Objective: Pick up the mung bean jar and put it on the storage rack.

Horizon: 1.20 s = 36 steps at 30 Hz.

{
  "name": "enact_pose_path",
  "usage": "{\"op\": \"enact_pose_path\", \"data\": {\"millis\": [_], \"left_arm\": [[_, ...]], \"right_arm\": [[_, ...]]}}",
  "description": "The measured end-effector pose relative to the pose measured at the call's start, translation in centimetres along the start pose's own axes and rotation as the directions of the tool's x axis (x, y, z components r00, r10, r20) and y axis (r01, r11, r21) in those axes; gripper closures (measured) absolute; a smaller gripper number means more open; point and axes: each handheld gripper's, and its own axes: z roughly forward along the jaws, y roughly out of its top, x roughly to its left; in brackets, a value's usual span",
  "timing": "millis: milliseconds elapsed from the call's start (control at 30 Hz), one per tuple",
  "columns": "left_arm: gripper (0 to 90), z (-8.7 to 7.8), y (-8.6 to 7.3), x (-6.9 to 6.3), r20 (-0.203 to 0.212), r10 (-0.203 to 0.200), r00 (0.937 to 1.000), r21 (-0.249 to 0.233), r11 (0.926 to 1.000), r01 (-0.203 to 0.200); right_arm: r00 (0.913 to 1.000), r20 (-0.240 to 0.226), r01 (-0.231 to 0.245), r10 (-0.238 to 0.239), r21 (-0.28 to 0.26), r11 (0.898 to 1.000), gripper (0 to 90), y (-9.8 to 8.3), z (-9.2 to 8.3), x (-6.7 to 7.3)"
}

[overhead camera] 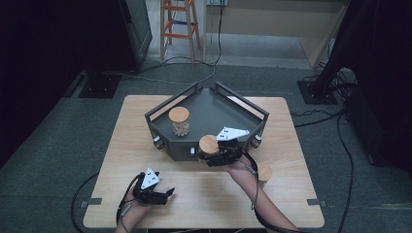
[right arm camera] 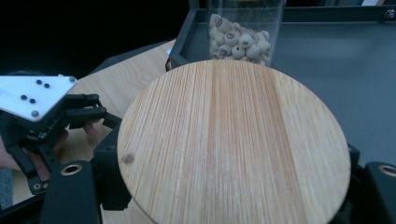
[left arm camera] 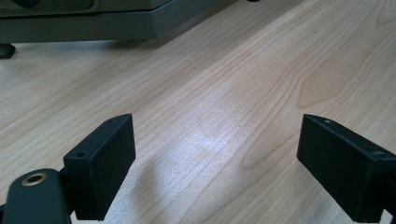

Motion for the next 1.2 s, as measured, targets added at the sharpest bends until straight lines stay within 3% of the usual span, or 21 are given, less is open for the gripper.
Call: {"op": "enact_pose_path", "data": {"millis": [467,667,1200], "left_arm": [[11.5,0.1,0.1,0.1,0.003,0.002,1.0000,0.010,0.9999,-0.002],[11.6,0.1,0.1,0.1,0.004,0.003,1.0000,0.011,0.9999,-0.004],[11.5,0.2,0.2,0.2,0.009,0.007,0.9999,0.021,0.9998,-0.008]], "right_arm": [[0.9995,0.012,0.029,-0.029,-0.005,1.000,25.4,1.5,-0.2,-0.1],[0.9999,0.011,0.005,-0.005,-0.011,1.000,25.5,1.5,-0.2,-0.4],[1.0000,0.002,0.001,-0.001,-0.029,1.000,25.4,2.7,-0.4,-0.9]]}}
